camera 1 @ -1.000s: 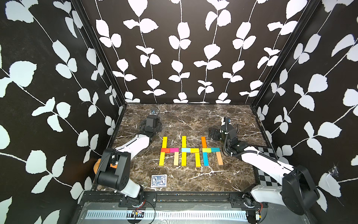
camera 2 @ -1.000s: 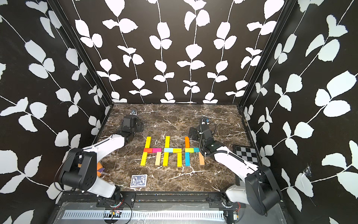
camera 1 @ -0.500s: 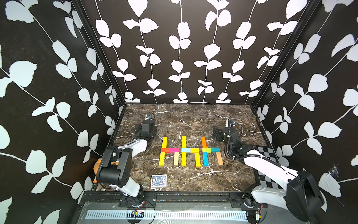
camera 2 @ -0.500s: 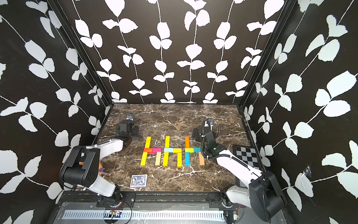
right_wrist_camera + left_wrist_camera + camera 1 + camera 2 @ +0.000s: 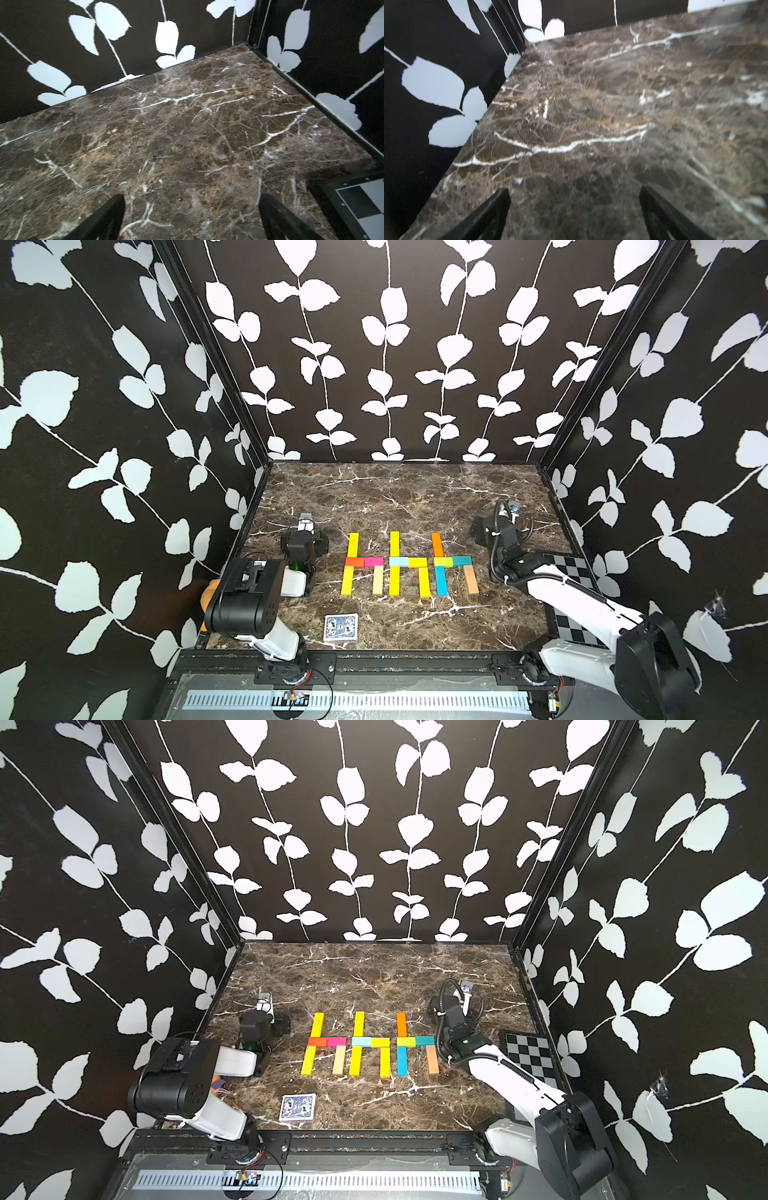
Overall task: Assemble the letter h with building blocks
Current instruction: Reset both arms
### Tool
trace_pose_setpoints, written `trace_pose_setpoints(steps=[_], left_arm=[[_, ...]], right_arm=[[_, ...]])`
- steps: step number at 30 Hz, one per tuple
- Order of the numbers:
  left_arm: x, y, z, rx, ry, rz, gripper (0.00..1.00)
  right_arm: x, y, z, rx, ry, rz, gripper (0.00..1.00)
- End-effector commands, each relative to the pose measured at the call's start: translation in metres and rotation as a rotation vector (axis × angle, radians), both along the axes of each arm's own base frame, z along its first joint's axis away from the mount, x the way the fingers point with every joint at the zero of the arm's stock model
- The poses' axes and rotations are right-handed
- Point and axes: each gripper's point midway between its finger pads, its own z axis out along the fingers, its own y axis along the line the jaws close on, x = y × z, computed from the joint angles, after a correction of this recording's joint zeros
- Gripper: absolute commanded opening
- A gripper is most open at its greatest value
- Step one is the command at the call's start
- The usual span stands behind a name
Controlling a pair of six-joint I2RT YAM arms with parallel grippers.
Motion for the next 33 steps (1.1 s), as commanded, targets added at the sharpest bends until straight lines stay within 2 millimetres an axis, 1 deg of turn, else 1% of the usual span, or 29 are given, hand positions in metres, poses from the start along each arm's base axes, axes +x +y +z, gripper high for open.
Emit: trace_pose_setpoints(steps=[1, 4, 6, 9, 11, 14, 17, 20, 22, 24, 25, 27, 29, 33], left_arm=[[0.013, 0.001, 0.024, -0.021, -0.091, 0.003, 0.99], [0.011, 0.0, 0.023, -0.032, -0.069, 0.002, 0.99], [0.012, 0.0, 0.025, -0.024, -0.091, 0.001, 0.99], [0.011, 0.0, 0.024, -0.031, -0.073, 0.001, 0.99], [0.012, 0.0, 0.025, -0.029, -0.084, -0.001, 0.99], [0.011, 0.0, 0.024, -0.029, -0.077, 0.0, 0.99], [0.011, 0.0, 0.024, -0.03, -0.074, 0.0, 0.99], [0.011, 0.0, 0.024, -0.03, -0.076, 0.0, 0.99], [0.011, 0.0, 0.024, -0.029, -0.074, 0.0, 0.99], [0.011, 0.0, 0.024, -0.03, -0.076, 0.0, 0.99], [0.011, -0.001, 0.024, -0.03, -0.076, -0.001, 0.99], [0.011, -0.001, 0.023, -0.03, -0.074, -0.001, 0.99], [0.011, 0.0, 0.024, -0.03, -0.077, 0.0, 0.99], [0.011, 0.0, 0.024, -0.03, -0.075, 0.001, 0.99]], right_arm=[[0.0, -0.019, 0.006, -0.05, -0.014, -0.024, 1.0], [-0.001, -0.05, 0.013, -0.165, -0.032, -0.106, 1.0], [-0.001, -0.068, 0.016, -0.267, -0.042, -0.136, 1.0], [0.0, -0.087, 0.017, -0.393, -0.022, -0.156, 1.0], [0.004, -0.097, 0.008, -0.437, 0.001, -0.16, 1.0], [0.014, -0.106, -0.016, -0.423, 0.025, -0.127, 1.0], [0.025, -0.102, -0.039, -0.381, -0.006, -0.052, 0.99], [0.033, -0.093, -0.043, -0.388, -0.059, 0.019, 1.0], [0.037, -0.087, -0.051, -0.378, -0.052, 0.063, 0.99], [0.036, -0.087, -0.06, -0.374, -0.071, 0.061, 1.0], [0.037, -0.09, -0.06, -0.38, -0.102, 0.043, 1.0], [0.036, -0.09, -0.066, -0.372, -0.059, 0.052, 1.0], [0.04, -0.092, -0.066, -0.35, -0.057, 0.063, 0.99], [0.041, -0.093, -0.068, -0.326, -0.048, 0.077, 0.99]])
